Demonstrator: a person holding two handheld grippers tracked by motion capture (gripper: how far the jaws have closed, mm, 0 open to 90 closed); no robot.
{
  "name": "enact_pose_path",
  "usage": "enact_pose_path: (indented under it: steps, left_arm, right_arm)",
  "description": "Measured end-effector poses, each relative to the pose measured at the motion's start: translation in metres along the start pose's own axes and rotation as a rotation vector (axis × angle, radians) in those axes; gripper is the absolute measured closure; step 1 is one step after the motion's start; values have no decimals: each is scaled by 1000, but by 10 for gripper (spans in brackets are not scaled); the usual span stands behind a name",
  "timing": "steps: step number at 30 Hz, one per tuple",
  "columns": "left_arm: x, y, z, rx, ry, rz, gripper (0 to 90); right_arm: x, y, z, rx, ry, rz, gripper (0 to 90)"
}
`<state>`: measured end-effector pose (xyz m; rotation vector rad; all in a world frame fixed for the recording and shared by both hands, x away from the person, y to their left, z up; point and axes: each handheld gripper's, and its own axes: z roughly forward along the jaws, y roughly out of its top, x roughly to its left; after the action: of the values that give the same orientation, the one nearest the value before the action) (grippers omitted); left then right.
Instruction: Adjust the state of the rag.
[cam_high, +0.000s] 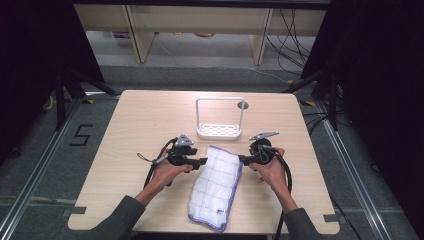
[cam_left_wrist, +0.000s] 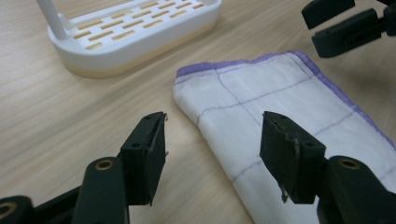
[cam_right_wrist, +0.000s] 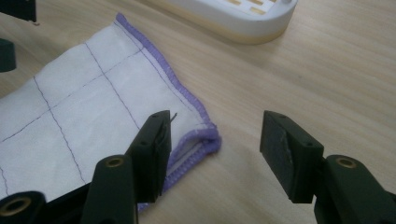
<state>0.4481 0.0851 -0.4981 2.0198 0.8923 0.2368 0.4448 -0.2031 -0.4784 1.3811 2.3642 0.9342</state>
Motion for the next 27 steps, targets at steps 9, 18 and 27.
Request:
enact_pose_path:
  steps: [9,18,27]
  left_arm:
    - [12,8,25,4,-20,-44,401]
    - [16,19,37,18,-10,-22,411]
    - [11,26,49,42,2,-2,407]
  right_arm:
    - [3,2,4,5,5,-2,431]
    - [6,-1,13,36,-4,-22,439]
    - [7,-4,20,61,-22,-28,440]
